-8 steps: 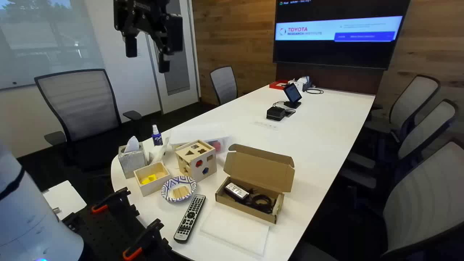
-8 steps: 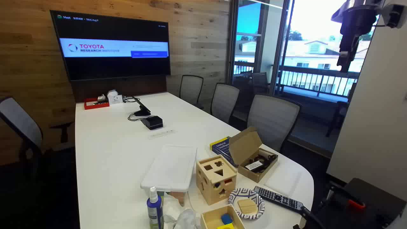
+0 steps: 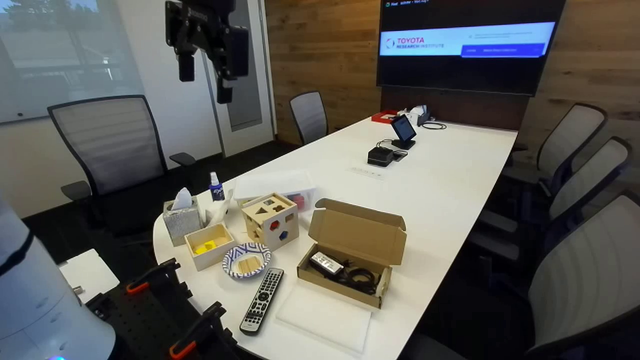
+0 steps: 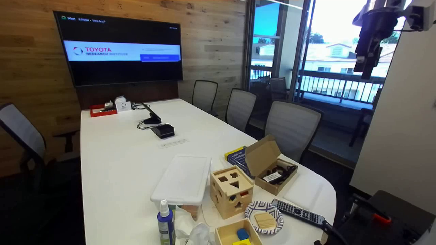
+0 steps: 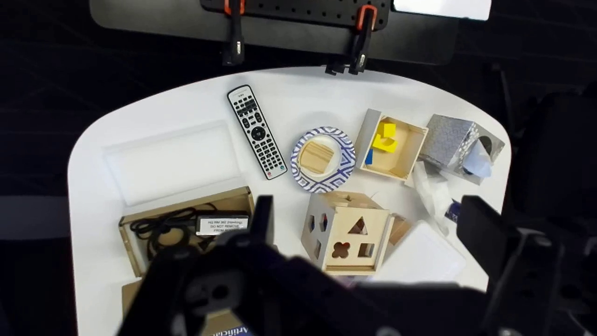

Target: Press the center button on the remote

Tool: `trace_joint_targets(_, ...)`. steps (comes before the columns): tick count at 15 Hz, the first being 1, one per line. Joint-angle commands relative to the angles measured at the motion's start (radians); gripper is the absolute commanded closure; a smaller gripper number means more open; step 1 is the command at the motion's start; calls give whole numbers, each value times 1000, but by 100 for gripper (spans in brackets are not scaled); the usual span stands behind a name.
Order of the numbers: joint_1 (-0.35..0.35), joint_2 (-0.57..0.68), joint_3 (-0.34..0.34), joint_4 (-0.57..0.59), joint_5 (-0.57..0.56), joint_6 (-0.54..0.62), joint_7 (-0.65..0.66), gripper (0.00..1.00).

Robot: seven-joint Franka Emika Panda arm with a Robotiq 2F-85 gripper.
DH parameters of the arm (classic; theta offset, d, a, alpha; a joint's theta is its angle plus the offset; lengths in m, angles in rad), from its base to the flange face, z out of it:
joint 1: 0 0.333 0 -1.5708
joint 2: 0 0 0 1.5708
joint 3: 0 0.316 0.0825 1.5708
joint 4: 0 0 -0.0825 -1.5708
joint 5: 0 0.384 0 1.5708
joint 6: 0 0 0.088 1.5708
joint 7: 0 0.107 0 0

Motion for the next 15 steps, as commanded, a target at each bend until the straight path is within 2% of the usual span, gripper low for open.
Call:
trace_joint_targets(1,-35,49,73,-36,44,89,121,0)
trace_joint_targets(6,-36,172,203,-92,25,261,323,0)
trace_joint_targets(7,-29,207,222,-100,28,284,347,25)
trace_joint_targets(8,-24,236,237,-109,31,308,364,26)
trace_joint_targets(9,-21,269,248,-117,34,334,381,32)
trace_joint_targets(15,-7,441,246,-185,87,533,310,80)
